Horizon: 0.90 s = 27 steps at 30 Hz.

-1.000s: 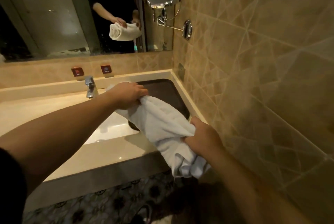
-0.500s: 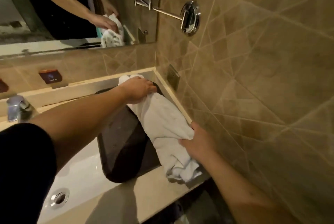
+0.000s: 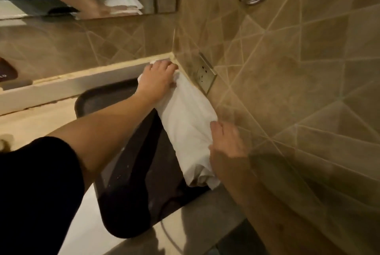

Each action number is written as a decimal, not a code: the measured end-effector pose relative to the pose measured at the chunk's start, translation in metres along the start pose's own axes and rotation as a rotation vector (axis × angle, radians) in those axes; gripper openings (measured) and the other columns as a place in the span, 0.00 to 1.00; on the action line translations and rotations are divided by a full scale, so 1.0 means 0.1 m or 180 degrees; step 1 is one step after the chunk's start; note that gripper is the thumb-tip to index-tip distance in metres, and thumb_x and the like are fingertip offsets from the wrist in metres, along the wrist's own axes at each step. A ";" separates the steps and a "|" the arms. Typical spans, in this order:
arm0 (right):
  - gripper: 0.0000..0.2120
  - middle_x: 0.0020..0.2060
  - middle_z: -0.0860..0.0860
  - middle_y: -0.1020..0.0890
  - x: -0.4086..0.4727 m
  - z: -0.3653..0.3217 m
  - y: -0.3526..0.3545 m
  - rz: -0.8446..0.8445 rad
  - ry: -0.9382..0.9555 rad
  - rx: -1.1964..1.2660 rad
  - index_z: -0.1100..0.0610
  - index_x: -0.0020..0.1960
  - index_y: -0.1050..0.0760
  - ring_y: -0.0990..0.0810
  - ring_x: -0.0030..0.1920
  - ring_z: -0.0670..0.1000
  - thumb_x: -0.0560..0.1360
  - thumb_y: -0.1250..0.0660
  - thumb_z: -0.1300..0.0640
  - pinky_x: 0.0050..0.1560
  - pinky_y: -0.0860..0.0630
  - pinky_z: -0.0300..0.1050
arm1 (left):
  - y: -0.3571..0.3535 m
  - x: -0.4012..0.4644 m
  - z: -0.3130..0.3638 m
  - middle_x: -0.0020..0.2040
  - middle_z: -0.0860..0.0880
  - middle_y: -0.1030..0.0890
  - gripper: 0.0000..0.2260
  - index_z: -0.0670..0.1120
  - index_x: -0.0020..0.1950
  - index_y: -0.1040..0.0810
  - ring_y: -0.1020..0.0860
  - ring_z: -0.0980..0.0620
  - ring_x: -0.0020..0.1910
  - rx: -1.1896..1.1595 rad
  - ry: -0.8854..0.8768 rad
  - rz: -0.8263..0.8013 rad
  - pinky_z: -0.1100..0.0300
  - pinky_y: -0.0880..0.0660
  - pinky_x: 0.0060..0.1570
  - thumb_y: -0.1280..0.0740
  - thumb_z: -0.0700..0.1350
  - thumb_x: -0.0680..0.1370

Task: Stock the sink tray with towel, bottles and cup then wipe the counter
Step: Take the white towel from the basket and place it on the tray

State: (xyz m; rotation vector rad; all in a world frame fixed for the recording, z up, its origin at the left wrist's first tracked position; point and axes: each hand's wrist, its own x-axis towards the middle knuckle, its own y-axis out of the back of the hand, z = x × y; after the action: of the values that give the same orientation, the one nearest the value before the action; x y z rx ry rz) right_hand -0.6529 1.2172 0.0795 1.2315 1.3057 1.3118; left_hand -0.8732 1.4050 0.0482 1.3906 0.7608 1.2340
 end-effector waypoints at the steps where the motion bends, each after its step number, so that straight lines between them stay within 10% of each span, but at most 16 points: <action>1: 0.24 0.64 0.60 0.21 -0.05 -0.05 -0.03 0.0241 0.0377 -0.0165 0.57 0.67 0.25 0.24 0.65 0.62 0.73 0.26 0.56 0.66 0.28 0.59 | -0.03 -0.10 0.02 0.62 0.42 0.24 0.22 0.46 0.63 0.29 0.27 0.40 0.60 -0.0113 0.0492 0.0259 0.44 0.29 0.55 0.30 0.55 0.74; 5: 0.32 0.76 0.58 0.31 -0.12 -0.29 -0.21 -0.0542 0.1457 -0.0348 0.51 0.71 0.25 0.38 0.77 0.63 0.69 0.22 0.51 0.76 0.44 0.66 | -0.18 -0.36 0.04 0.70 0.42 0.32 0.31 0.46 0.70 0.33 0.34 0.40 0.68 -0.1390 0.1518 0.0013 0.42 0.30 0.62 0.35 0.65 0.75; 10: 0.26 0.79 0.53 0.38 -0.19 0.03 -0.39 -0.0667 0.1528 -0.0721 0.46 0.75 0.31 0.42 0.79 0.60 0.77 0.32 0.46 0.77 0.47 0.63 | -0.32 -0.31 -0.04 0.82 0.47 0.52 0.39 0.50 0.82 0.52 0.52 0.45 0.80 -0.2058 0.1045 -0.0986 0.45 0.52 0.78 0.44 0.69 0.78; 27: 0.31 0.81 0.54 0.44 -0.25 0.26 -0.65 -0.0661 0.1512 -0.0608 0.46 0.79 0.38 0.48 0.81 0.57 0.77 0.38 0.45 0.78 0.53 0.63 | -0.39 -0.11 -0.13 0.80 0.49 0.41 0.51 0.55 0.81 0.49 0.39 0.44 0.77 -0.1982 0.1096 -0.1456 0.42 0.40 0.74 0.40 0.80 0.65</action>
State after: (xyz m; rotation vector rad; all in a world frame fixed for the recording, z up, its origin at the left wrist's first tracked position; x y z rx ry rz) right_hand -0.6276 1.1988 0.0118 0.6510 1.5440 1.5895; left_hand -0.8815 1.4075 0.0063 0.4695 0.7804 1.2075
